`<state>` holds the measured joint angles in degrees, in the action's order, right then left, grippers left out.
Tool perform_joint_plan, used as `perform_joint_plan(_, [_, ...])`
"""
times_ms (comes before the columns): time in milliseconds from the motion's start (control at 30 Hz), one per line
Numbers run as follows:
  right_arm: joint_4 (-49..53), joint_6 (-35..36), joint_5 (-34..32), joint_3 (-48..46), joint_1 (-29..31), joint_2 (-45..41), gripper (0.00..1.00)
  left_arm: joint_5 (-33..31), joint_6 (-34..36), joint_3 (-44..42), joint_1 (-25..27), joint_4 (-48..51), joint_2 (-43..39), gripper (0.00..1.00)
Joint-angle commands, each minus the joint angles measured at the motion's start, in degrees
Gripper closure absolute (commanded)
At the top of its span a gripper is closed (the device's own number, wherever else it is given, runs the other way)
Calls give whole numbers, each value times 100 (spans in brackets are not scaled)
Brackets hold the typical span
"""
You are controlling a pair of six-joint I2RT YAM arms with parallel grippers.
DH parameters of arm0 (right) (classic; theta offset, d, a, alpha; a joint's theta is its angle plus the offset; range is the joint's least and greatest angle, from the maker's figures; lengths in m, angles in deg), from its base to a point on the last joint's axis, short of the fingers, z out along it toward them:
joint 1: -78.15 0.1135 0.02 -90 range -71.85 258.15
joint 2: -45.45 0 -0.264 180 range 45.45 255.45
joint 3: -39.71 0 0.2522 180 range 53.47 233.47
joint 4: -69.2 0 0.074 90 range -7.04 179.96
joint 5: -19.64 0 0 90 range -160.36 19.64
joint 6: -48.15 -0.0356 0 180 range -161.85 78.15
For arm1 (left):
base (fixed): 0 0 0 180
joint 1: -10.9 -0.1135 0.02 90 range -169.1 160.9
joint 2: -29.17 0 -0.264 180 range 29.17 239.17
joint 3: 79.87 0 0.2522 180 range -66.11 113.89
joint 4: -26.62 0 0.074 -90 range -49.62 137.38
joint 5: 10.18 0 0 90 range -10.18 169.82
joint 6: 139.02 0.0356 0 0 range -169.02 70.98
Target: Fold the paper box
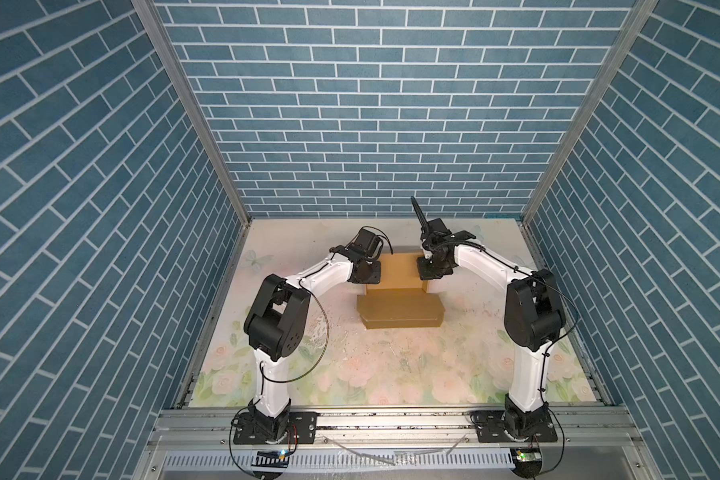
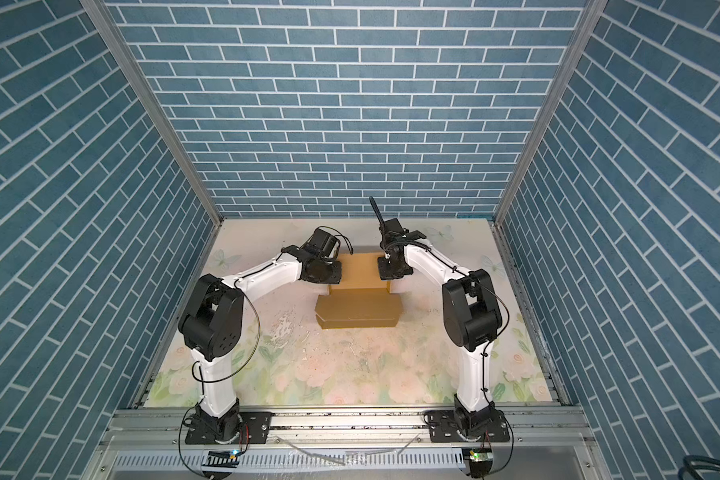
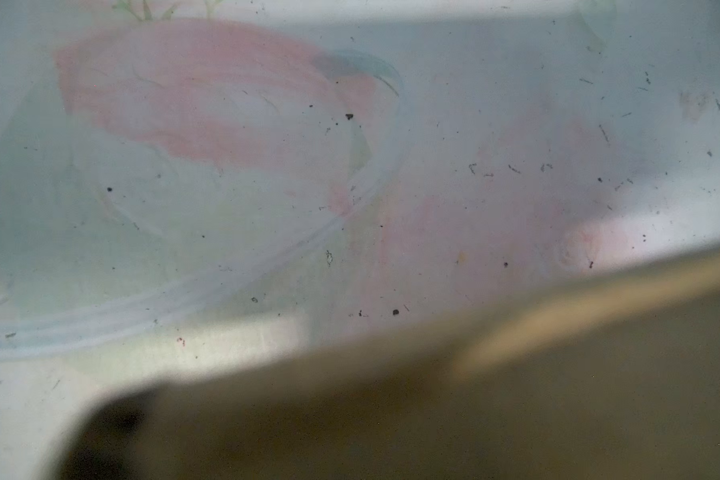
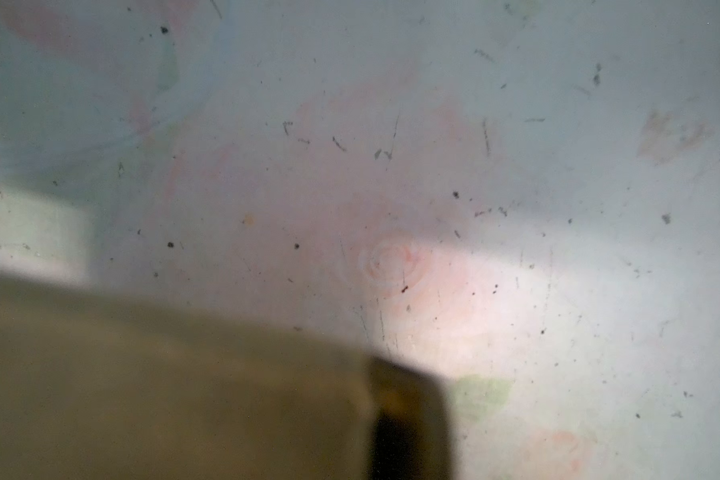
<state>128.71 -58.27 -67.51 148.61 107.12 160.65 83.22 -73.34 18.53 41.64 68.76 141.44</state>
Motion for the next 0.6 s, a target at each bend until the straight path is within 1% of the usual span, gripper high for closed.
perform_joint_plan(0, [798, 124, 573, 545, 38, 153, 98, 136, 72, 34, -20, 201, -139, 52])
perform_joint_plan(233, [1443, 132, 766, 928, 42, 502, 98, 145, 39, -158, -91, 195, -487, 36])
perform_joint_plan(433, [1474, 61, 956, 811, 55, 587, 99, 183, -41, -372, -178, 77, -745, 28])
perform_joint_plan(567, [1392, -1, 1066, 627, 87, 596, 99, 155, -63, -413, -237, 69, -794, 24])
